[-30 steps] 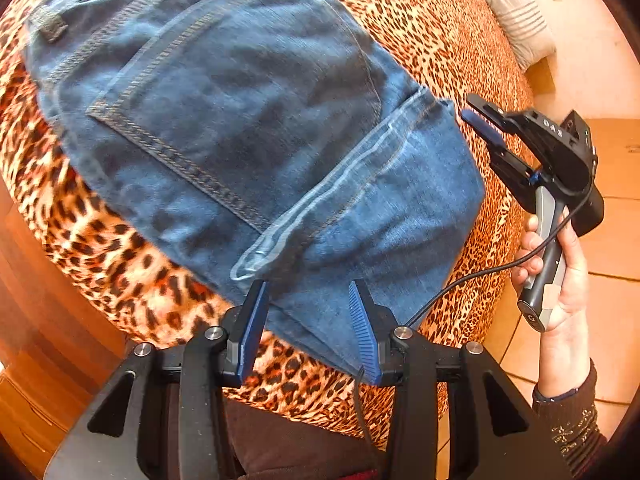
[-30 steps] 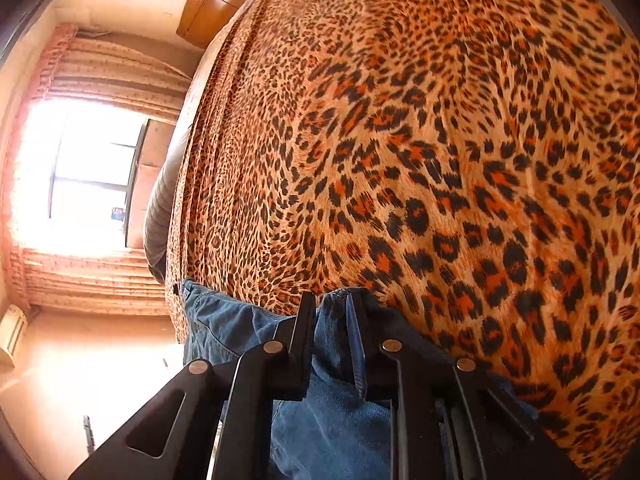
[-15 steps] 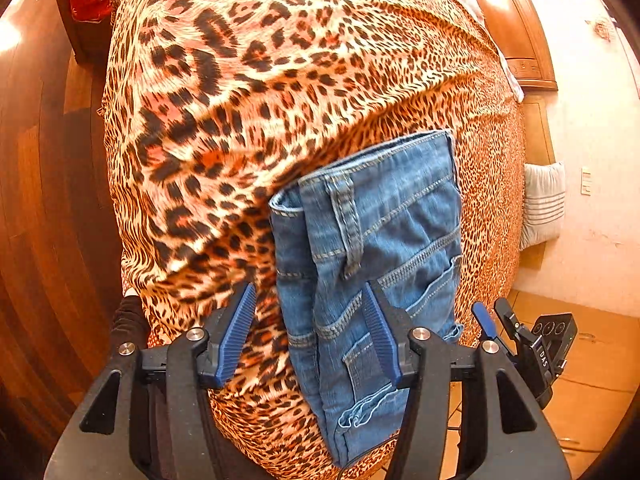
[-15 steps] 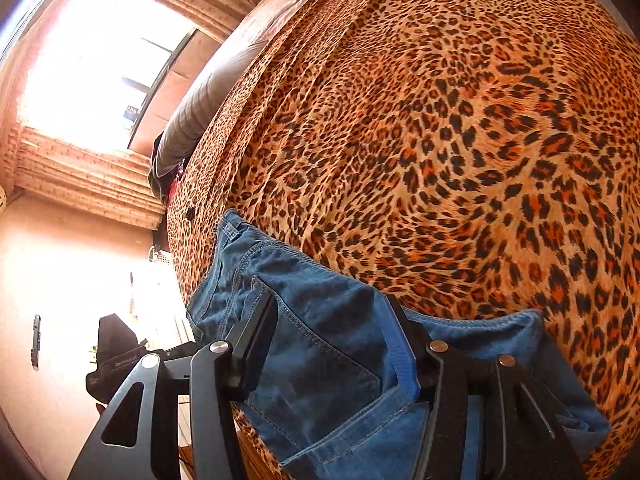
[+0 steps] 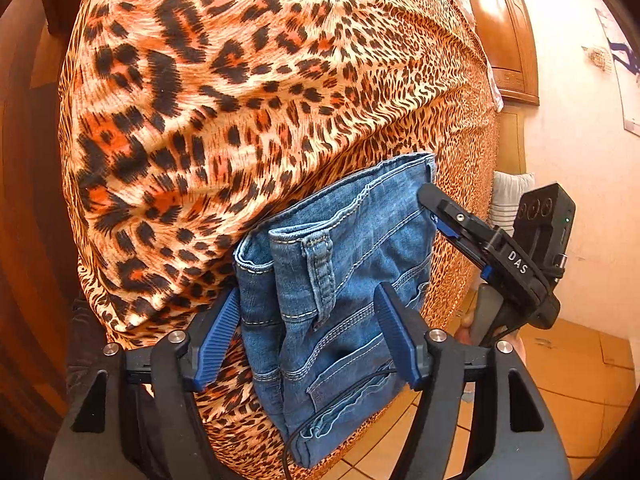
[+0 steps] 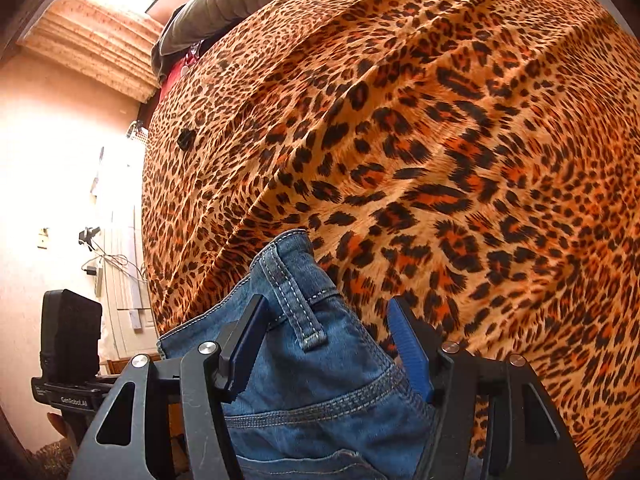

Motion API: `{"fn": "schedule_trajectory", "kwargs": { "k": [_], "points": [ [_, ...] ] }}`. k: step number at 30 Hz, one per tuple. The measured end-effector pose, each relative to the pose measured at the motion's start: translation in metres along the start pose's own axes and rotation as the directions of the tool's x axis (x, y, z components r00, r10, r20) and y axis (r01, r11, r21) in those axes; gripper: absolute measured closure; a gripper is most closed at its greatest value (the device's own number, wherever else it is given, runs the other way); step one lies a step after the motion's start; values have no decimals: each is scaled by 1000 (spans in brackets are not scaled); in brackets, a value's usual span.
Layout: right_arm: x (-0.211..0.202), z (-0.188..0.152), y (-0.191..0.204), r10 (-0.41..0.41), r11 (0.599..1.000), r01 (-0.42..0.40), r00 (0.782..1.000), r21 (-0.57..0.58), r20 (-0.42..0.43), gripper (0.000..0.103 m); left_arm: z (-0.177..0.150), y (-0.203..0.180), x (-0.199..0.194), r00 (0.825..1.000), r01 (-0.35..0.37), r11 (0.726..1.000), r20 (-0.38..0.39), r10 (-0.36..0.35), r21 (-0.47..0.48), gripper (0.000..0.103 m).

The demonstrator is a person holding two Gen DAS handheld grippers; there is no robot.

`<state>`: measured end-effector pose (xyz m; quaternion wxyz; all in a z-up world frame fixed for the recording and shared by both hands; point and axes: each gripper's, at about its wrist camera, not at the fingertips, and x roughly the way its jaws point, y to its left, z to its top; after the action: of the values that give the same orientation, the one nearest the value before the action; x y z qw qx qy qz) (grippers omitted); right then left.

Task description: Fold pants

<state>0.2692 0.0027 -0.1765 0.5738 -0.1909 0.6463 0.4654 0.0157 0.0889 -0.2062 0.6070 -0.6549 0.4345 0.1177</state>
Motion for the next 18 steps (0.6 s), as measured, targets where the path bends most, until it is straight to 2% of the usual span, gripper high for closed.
{"fn": "schedule_trajectory", "kwargs": {
  "k": [2,3,4,5,8,13,16,18],
  "points": [
    [14,9,11,-23,997,19,999,-79,-45,40,1,1,-1,1000,11,1000,6,-11,-1,35],
    [16,11,18,-48,990,42,998,-131,-45,47,1,1,-2,1000,4,1000,21,-4,4,48],
    [17,12,23,-43,985,35,998,-168,-47,72,1,0,-1,999,-23,1000,31,23,13,80],
    [18,13,28,-61,982,49,996,-184,-60,73,1,2,1,999,-36,999,22,35,23,83],
    [10,13,37,-72,973,60,996,-224,-46,81,-2,1,-4,999,-29,999,46,29,16,87],
    [-44,-9,35,50,981,-36,996,-191,69,85,-25,-36,-28,994,-67,986,98,53,152,89],
    [-88,-32,25,127,983,-103,979,-151,161,86,-52,-73,-45,988,-109,952,140,71,287,89],
    [-119,-53,16,173,981,-146,958,-127,229,86,-77,-100,-54,982,-142,910,169,81,390,89]
  ]
}}
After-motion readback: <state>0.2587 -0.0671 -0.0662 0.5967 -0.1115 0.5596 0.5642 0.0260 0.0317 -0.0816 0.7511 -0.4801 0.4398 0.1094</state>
